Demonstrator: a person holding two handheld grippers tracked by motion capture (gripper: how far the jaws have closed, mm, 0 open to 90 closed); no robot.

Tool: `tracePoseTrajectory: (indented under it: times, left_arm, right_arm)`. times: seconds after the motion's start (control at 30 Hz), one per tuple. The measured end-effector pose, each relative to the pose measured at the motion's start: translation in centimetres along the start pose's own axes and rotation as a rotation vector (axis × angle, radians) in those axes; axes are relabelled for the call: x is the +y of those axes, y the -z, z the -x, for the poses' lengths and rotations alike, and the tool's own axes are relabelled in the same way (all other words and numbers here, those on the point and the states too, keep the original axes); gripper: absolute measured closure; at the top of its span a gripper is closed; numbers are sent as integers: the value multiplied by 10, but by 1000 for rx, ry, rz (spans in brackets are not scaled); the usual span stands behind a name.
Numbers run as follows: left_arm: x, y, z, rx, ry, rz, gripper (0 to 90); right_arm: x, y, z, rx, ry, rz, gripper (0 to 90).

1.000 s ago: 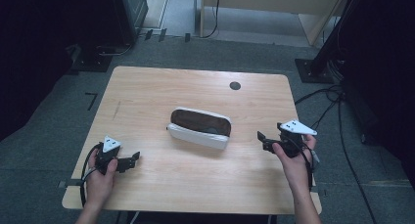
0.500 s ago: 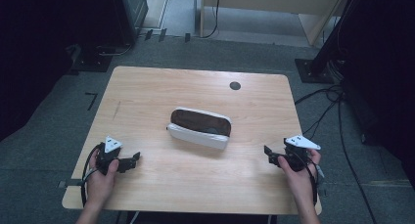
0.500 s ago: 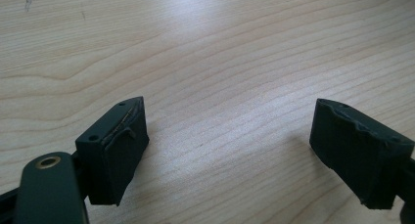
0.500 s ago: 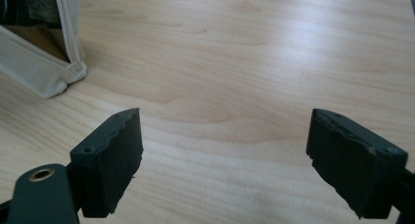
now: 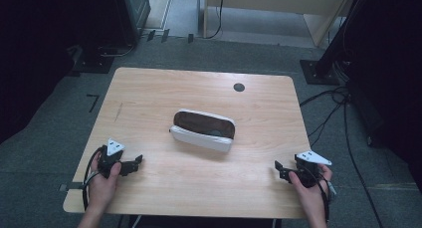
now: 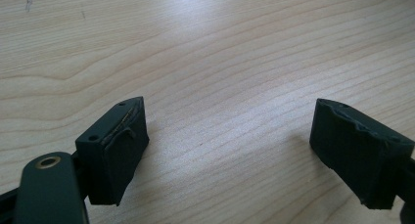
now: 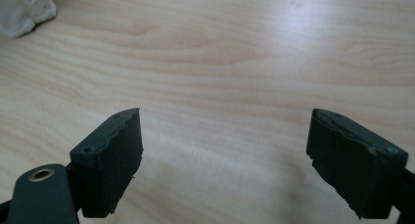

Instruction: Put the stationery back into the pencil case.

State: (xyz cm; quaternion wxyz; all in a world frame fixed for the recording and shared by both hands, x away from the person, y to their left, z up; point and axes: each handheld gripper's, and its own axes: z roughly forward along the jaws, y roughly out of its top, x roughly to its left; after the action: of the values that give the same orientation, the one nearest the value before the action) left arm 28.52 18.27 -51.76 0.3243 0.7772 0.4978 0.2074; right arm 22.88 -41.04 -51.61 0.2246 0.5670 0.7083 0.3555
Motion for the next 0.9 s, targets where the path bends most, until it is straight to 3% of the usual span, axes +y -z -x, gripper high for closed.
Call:
tracePoseTrajectory:
  times: [0.33,0.67,0.9]
  left_arm:
    - [0,0,1,3,-1,0,145]
    - [0,0,1,3,-2,0,145]
    - [0,0,1,4,-3,-2,145]
  right_arm:
    - [-17,7,4,2,-9,-20,134]
    - [-24,14,1,-47,33,-42,130]
    - [-29,21,6,-69,11,-43,125]
